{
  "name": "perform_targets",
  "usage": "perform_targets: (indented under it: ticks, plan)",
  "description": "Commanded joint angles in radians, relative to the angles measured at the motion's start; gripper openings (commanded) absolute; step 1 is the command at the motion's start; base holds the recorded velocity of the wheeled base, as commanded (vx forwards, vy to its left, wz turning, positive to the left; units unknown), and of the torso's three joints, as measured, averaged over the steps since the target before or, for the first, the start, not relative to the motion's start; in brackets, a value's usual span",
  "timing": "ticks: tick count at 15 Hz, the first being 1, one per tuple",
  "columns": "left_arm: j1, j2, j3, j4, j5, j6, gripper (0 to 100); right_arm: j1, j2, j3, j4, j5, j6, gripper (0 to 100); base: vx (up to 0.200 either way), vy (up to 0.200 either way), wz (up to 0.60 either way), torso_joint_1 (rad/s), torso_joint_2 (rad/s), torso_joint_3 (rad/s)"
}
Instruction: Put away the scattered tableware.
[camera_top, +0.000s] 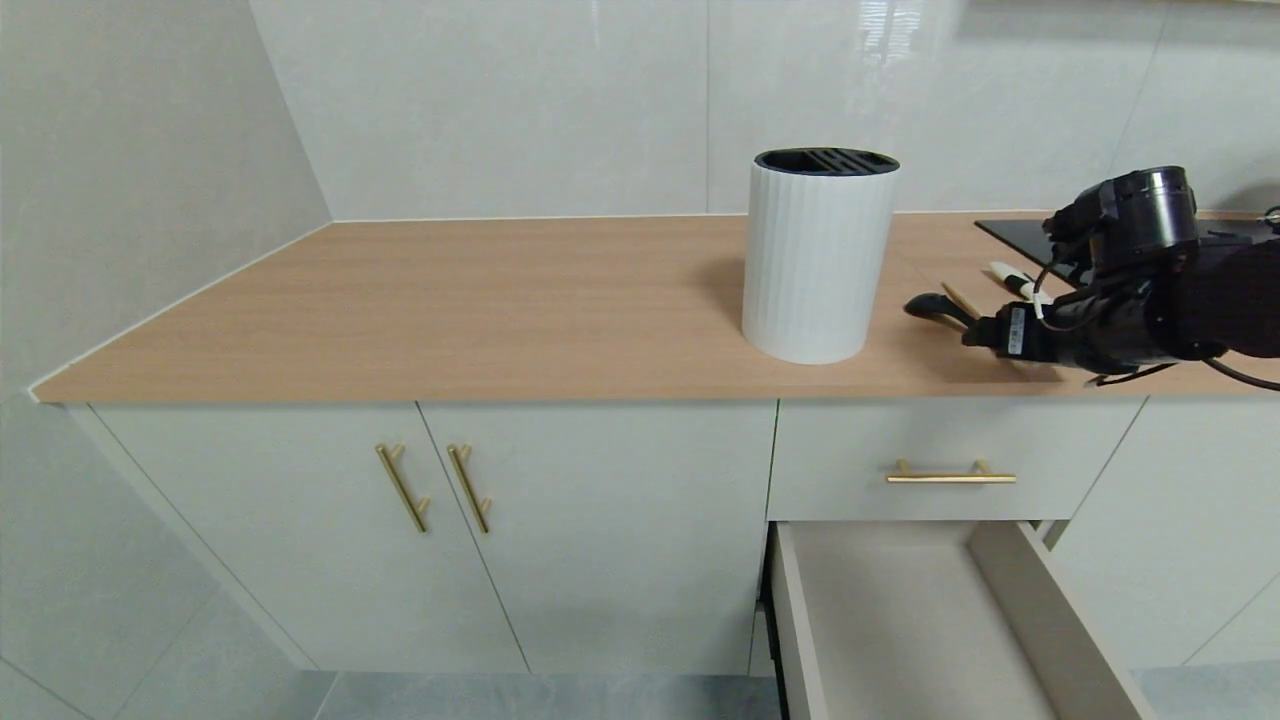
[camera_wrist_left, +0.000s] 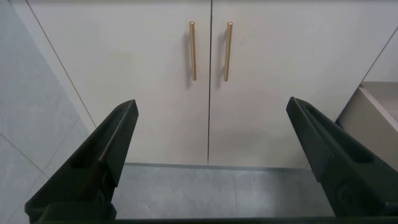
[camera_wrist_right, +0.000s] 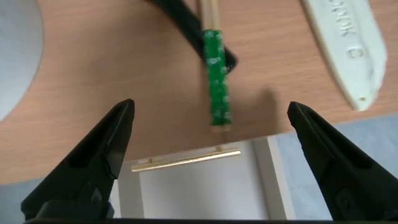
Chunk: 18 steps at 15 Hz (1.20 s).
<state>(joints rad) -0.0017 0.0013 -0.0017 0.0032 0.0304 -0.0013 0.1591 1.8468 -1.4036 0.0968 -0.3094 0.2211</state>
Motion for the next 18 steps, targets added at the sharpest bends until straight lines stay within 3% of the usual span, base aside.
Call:
perform_targets:
  ticks: [1, 15, 16, 18]
  plan:
    - [0.000, 0.000, 0.000, 0.000, 0.000, 0.000, 100, 0.013, 0.026, 0.015, -0.016, -0.028, -0.002, 100, 0.000, 0.000, 0.00, 0.000, 0.00, 0.000]
    - [0.000, 0.000, 0.000, 0.000, 0.000, 0.000, 100, 0.000, 0.055, 0.009, -0.094, -0.037, 0.000, 100, 0.000, 0.000, 0.00, 0.000, 0.00, 0.000]
    - [0.000, 0.000, 0.000, 0.000, 0.000, 0.000, 100, -0.001, 0.057, 0.011, -0.097, -0.037, 0.000, 0, 0.000, 0.000, 0.00, 0.000, 0.00, 0.000]
    - [0.000, 0.000, 0.000, 0.000, 0.000, 0.000, 100, -0.001, 0.057, 0.011, -0.097, -0.036, -0.002, 0, 0.000, 0.000, 0.00, 0.000, 0.00, 0.000]
